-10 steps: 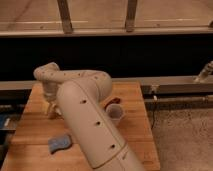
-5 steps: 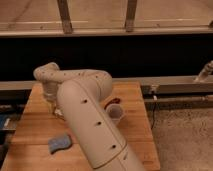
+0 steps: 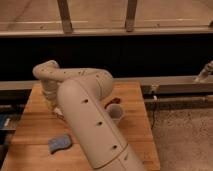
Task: Stand the bottle upright
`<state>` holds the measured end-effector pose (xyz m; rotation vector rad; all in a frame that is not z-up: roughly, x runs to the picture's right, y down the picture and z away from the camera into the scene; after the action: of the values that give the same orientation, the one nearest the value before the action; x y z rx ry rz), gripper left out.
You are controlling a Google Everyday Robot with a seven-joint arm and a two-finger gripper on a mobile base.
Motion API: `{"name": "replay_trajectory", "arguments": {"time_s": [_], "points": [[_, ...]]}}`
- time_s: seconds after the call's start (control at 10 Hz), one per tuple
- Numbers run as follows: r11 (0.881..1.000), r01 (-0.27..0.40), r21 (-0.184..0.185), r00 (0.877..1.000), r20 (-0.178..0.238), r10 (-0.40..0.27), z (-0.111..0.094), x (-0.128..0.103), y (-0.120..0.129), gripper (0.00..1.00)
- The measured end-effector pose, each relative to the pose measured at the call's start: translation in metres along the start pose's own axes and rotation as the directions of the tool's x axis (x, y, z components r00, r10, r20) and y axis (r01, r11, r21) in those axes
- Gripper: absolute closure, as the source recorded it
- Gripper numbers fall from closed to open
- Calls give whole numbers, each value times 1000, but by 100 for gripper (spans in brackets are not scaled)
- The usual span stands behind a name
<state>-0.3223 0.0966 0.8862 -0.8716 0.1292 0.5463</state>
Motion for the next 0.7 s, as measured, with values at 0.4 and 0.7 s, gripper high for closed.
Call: {"name": "replay_trajectory", "arguments": {"time_s": [0.4,0.7], "points": [[999,22,40,997,68,-25,-53,-10,-2,100],[996,27,88,992,119,-38,-91,-19,-9,100]]}}
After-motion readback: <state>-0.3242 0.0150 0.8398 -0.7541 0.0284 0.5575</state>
